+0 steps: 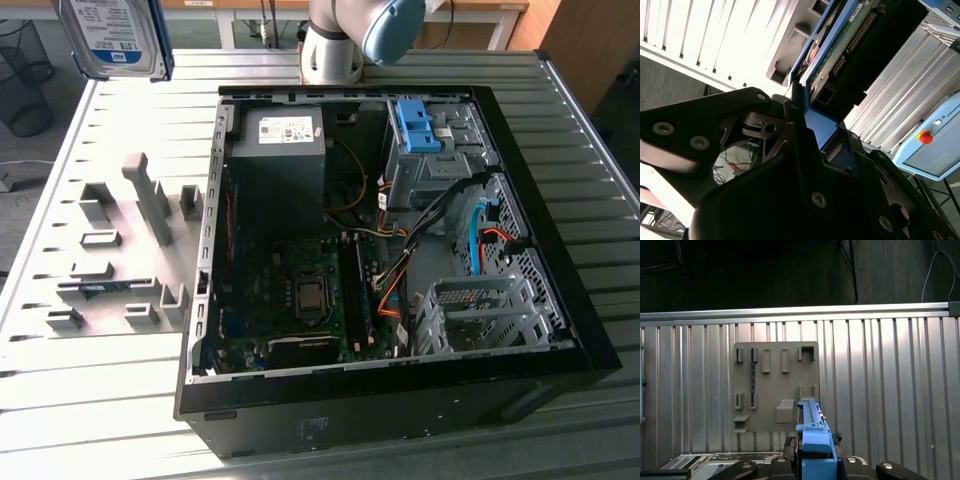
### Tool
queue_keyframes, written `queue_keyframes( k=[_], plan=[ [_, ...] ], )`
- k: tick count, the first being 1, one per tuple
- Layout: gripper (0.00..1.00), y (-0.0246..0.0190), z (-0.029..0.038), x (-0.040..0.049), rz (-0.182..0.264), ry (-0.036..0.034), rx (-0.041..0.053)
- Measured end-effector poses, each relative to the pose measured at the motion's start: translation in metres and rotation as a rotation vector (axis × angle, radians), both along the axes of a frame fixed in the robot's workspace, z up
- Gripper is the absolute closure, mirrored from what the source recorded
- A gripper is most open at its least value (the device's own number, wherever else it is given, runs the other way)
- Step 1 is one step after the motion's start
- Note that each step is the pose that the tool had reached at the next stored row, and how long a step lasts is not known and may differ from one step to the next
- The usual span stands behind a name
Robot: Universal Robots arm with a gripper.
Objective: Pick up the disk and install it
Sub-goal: 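Pick up the disk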
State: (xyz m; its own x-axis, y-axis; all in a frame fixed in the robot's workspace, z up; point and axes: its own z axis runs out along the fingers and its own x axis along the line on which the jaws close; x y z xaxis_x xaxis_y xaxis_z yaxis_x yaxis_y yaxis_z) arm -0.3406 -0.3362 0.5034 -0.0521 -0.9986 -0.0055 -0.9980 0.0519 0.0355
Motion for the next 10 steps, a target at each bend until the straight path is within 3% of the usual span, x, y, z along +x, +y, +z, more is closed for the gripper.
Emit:
queue_keyframes(
  k=[10],
  plan=[
    [0.64, 0.0, 0.0, 0.0069, 0.0, 0.0001, 0.0]
  ],
)
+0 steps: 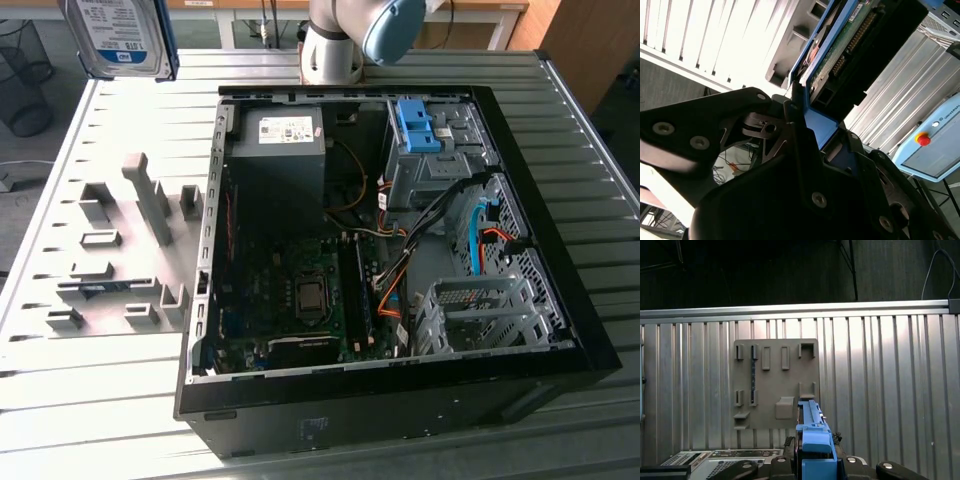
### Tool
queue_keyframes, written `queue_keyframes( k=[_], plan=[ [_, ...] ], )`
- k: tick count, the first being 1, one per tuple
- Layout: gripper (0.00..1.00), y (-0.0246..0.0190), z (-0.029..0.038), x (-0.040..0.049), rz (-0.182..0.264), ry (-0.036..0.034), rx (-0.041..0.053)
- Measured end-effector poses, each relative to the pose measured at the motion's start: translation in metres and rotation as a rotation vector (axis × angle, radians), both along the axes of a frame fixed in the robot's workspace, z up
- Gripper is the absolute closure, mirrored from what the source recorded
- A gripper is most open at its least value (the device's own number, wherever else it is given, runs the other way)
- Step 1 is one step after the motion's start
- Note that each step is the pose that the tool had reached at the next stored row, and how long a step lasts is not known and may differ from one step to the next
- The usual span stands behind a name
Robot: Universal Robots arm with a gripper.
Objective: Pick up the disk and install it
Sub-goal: 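Pick up the disk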
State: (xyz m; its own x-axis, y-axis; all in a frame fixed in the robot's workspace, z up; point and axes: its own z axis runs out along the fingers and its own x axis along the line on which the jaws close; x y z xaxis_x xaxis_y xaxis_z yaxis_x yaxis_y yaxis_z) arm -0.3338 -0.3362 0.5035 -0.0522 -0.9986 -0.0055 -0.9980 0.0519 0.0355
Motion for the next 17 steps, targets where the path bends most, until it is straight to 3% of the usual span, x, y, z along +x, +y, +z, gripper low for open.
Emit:
queue_keyframes(
  k=[17],
  plan=[
    [0.64, 0.0, 0.0, 0.0105, 0.0, 0.0, 0.0]
  ],
)
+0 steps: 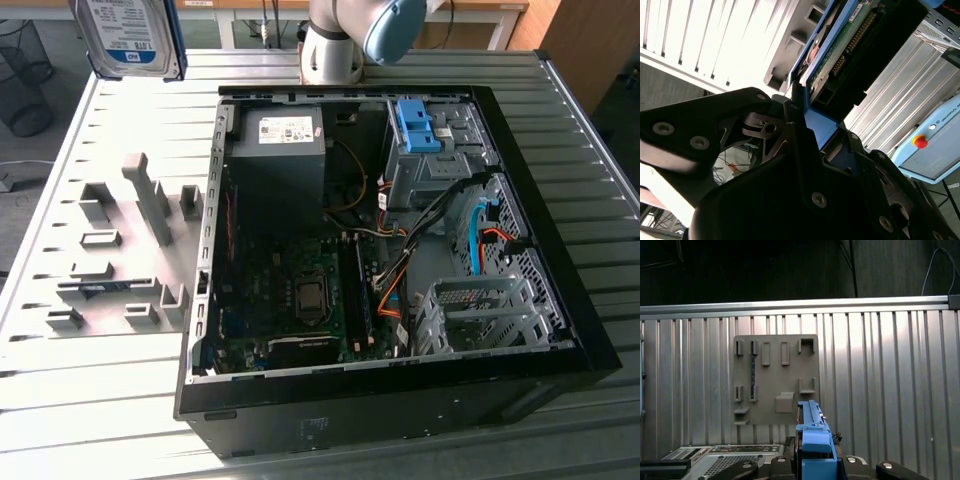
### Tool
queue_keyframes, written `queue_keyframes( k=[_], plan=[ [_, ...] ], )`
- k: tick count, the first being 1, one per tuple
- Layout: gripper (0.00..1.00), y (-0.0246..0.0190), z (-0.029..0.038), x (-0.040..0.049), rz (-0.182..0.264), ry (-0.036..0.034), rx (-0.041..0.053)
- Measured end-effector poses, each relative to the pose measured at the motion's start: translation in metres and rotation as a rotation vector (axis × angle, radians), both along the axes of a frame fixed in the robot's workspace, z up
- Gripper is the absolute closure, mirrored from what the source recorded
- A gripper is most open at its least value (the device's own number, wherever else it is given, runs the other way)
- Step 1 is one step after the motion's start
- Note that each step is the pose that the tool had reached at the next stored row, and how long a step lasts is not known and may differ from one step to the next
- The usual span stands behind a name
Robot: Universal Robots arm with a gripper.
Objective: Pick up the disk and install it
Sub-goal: 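Pick up the disk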
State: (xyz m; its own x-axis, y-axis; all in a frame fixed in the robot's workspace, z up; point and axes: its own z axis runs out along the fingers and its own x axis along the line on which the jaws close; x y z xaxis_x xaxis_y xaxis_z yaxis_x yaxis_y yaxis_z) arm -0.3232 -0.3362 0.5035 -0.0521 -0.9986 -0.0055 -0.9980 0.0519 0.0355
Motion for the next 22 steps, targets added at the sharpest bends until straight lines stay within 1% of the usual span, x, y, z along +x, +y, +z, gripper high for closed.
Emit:
queue_keyframes(
  k=[4, 11, 22],
  plan=[
    [0.64, 0.0, 0.0, 0.0046, 0.0, 0.0, 0.0],
    [0.64, 0.0, -0.0001, 0.0153, 0.0, -0.0001, 0.0],
    [0.64, 0.0, 0.0, 0.0353, 0.0, -0.0001, 0.0]
  ],
)
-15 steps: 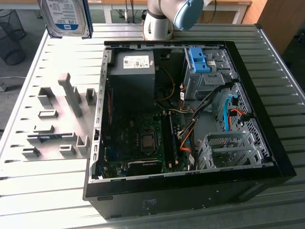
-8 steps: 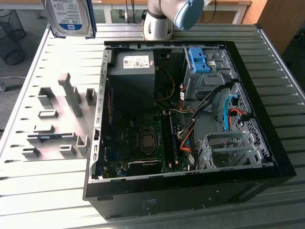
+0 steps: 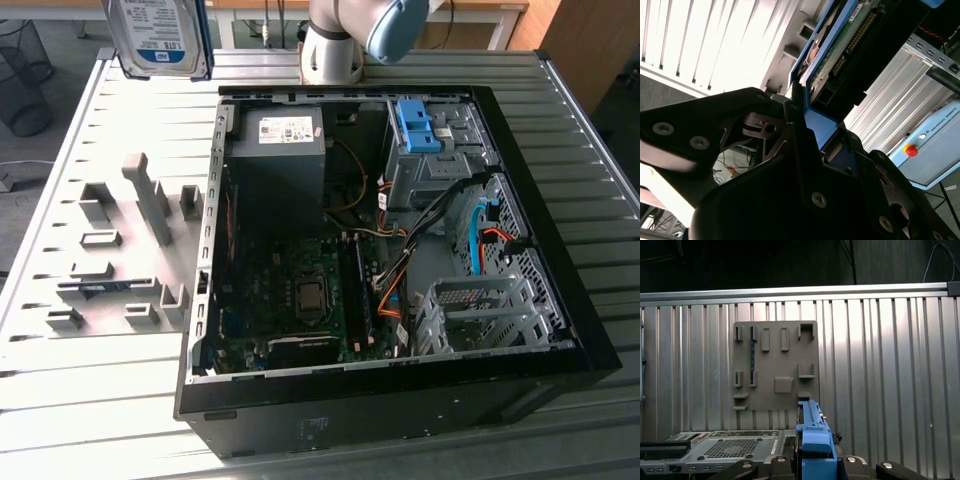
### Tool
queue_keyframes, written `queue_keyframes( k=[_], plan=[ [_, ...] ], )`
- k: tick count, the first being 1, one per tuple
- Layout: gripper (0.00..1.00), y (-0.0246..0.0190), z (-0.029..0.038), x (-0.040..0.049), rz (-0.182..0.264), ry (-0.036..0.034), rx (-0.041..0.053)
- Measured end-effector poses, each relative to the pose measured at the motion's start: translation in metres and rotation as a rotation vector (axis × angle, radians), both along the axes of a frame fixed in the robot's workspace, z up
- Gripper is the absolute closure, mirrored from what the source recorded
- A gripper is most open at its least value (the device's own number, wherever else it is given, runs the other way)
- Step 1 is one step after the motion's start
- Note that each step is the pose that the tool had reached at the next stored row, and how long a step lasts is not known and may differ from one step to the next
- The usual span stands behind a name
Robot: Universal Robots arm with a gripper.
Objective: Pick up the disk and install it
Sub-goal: 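Pick up the disk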
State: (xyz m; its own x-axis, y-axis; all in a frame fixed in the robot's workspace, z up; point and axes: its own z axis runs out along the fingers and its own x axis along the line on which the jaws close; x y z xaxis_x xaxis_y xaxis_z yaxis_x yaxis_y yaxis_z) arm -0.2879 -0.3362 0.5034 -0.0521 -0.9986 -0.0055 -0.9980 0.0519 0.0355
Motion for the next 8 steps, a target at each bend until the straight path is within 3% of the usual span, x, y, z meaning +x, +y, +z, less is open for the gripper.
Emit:
queue_keyframes(
  k=[8],
  plan=[
    [0.64, 0.0, 0.0, 0.0139, 0.0, 0.0, 0.0]
  ],
)
